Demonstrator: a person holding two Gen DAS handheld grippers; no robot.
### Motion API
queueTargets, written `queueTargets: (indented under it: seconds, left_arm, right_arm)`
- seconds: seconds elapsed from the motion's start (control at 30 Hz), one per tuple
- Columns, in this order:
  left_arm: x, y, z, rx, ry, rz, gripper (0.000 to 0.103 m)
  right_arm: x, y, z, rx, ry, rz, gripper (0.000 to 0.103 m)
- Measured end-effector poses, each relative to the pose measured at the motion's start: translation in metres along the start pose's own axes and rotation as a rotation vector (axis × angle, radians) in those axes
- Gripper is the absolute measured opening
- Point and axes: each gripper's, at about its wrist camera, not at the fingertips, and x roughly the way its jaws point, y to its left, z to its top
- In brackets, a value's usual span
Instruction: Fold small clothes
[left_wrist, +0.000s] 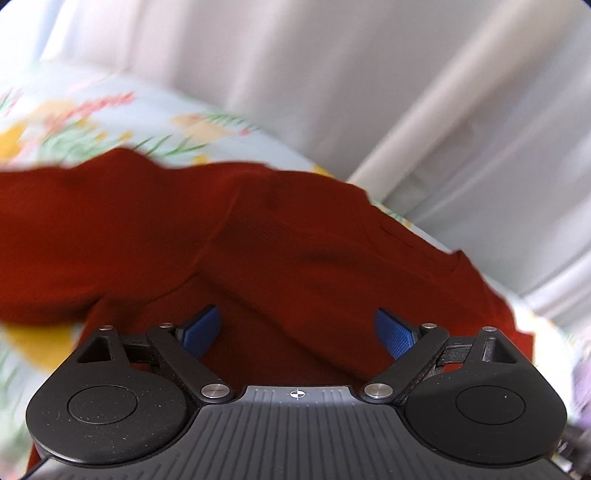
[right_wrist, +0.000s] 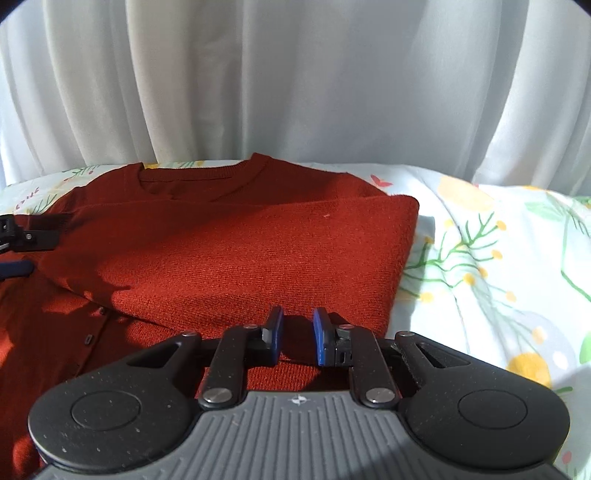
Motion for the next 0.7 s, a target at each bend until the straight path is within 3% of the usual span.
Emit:
queueTargets:
  seconds: [0.1,0.17,0.23,0.33,0.43,0.53,0.63,0.7]
  left_arm:
    - [-0.039,0.041,0.002,-0.217,-0.069,-0.074,0.095]
    - [-0.071,0.08,0.001,-0.376,-0.154,-0.071,0.095]
    - [-0.101,0.123,-0.001,-0.532,-0.251,0.02,0.095]
    - [-0.137,0.187,-0.005,-0.759,-0.34,0.162,0.094]
    - [-0.162,0.238,-0.015,-1.006,-0.429,0.195,0.085]
    - [-0.176,0.261,-0.021,-1.057,-0.489,0.247,0.079]
    - [-0.174,0.278,-0.023,-1.089,-0.481,0.243,0.069]
    - [-0.17,0.288,-0.023,-1.12,-0.466,0.23,0.057]
  right_arm:
    - [-0.014,0.0,-0.002,0.034,0.01,0.052,0.019]
    - [-0.031,0.001,-0.009,0.059,-0.013,0.097,0.021]
    - [-0.05,0.002,-0.018,0.087,-0.038,0.121,0.03]
    - [-0.065,0.003,-0.031,0.122,-0.044,0.153,0.031]
    - [-0.071,0.007,-0.037,0.124,-0.034,0.184,0.031]
    - [-0.07,0.014,-0.039,0.118,-0.031,0.201,0.031]
    - [-0.068,0.022,-0.038,0.136,-0.02,0.236,0.031]
    - [-0.068,0.028,-0.036,0.134,-0.022,0.259,0.031]
